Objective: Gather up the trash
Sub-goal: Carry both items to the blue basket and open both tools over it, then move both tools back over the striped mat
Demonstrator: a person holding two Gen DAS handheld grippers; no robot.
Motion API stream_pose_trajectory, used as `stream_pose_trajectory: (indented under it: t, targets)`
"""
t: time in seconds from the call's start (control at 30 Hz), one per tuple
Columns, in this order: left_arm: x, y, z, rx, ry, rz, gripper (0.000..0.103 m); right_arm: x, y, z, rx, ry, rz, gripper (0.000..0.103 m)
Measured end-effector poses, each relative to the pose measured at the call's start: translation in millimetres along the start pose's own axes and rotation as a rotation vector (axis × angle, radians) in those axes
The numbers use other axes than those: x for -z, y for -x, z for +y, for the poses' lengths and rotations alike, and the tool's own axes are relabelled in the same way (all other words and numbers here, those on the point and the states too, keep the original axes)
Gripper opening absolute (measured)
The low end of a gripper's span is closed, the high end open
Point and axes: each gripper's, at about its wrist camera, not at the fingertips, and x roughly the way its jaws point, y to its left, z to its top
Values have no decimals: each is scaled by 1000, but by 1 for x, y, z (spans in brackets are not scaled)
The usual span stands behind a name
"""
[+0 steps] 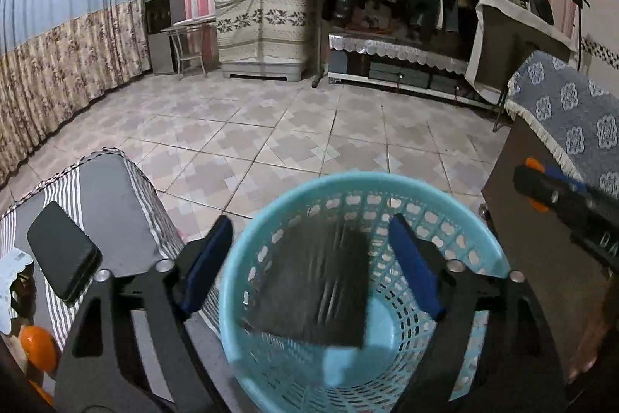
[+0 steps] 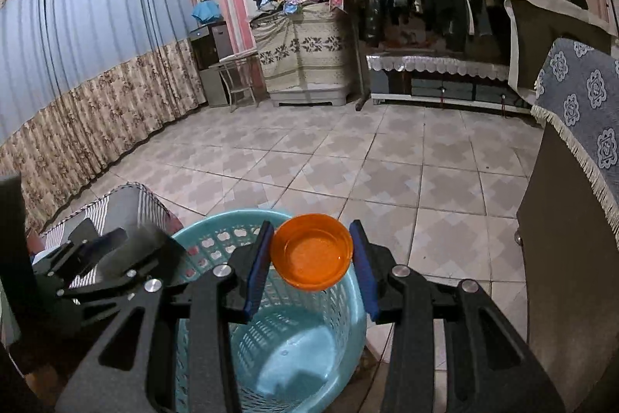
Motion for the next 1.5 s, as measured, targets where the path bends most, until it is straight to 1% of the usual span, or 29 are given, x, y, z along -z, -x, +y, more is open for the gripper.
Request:
stream_pose_trajectory:
  t: [0.03, 0.1, 0.17, 0.23, 0.37, 0.5, 0.63, 0.67, 0.7, 0.73, 0.77, 0.8, 0.87, 0.9, 0.93, 1.13, 1.3, 1.5]
  targets:
    - [-1, 2, 2, 3, 6, -5, 89, 1, -1, 1, 1, 1, 2, 40]
    - [-4, 11, 9, -12, 5, -22, 90, -1, -3, 1, 0, 4, 8, 40]
    - [-8, 22, 14, -41, 5, -43, 90, 0, -6, 3, 3, 7, 16, 40]
    - [-11, 37, 26, -75, 20, -68, 93, 2, -7, 9, -1, 6, 24, 40]
    - [-14, 65, 52, -157, 50, -122, 97, 7, -14, 36, -14, 42, 37, 40]
    - [-11, 81, 74, -193, 90, -128, 97, 12, -21, 64, -28, 103, 51, 40]
    - [-6, 95, 89, -218, 110, -138, 97, 17, -26, 74, -42, 112, 74, 41]
    - [-5, 98, 92, -224, 116, -140, 97, 18, -28, 75, -46, 113, 80, 43]
    - [-5, 100, 95, -229, 120, -142, 97, 19, -27, 75, -46, 115, 81, 58]
    - [-5, 103, 98, -233, 126, -144, 97, 20, -26, 75, -43, 116, 76, 69]
    - [-4, 105, 100, -235, 132, -145, 97, 21, -24, 76, -26, 117, 62, 84]
    - [-3, 108, 103, -235, 138, -144, 97, 21, -22, 76, -18, 117, 53, 84]
    - [-2, 111, 106, -238, 143, -143, 97, 19, -22, 74, -39, 104, 58, 85]
    - [0, 113, 107, -242, 142, -146, 97, 19, -21, 73, -45, 94, 55, 89]
    - [1, 116, 107, -248, 141, -149, 97, 18, -21, 72, -46, 89, 51, 90]
    - [9, 137, 115, -267, 148, -168, 97, 17, -11, 77, -51, 76, 11, 90]
    - [16, 162, 126, -285, 158, -188, 97, 19, 6, 97, -70, 88, -39, 91]
    - [35, 197, 146, -339, 177, -209, 97, 31, 28, 132, -131, 147, -57, 91]
